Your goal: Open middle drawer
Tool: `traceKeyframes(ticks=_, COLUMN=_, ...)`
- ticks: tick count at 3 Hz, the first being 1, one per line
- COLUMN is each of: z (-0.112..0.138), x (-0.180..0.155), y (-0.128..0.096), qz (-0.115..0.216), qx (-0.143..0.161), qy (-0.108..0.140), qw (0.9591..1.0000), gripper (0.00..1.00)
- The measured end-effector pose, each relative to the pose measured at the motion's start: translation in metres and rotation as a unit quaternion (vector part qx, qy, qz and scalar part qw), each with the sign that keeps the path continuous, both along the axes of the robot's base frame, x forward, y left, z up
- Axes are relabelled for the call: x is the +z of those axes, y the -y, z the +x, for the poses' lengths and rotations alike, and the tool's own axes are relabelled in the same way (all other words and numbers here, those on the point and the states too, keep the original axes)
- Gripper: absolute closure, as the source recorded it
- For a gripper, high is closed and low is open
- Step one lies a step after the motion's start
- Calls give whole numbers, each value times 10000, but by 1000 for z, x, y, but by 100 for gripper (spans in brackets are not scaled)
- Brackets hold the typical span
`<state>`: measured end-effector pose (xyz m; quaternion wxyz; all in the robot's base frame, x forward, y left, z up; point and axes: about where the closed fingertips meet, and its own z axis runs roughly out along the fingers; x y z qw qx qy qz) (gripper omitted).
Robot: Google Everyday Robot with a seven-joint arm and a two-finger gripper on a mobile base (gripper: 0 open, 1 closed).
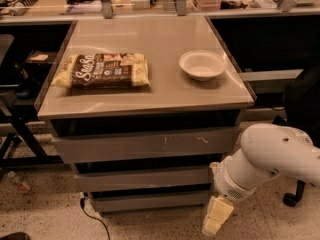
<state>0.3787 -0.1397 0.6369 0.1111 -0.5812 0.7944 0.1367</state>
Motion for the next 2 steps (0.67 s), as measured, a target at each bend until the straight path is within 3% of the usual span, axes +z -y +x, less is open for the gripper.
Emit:
traceKeyframes(ticks=1, z=0, x=0, y=0, qz=1, qx=0, qy=0, qw=10000, gripper=0)
traceKeyframes(ticks=2, z=10, x=-31, y=-12, qz=155, qx=-51, qy=19, qw=9999, gripper=0)
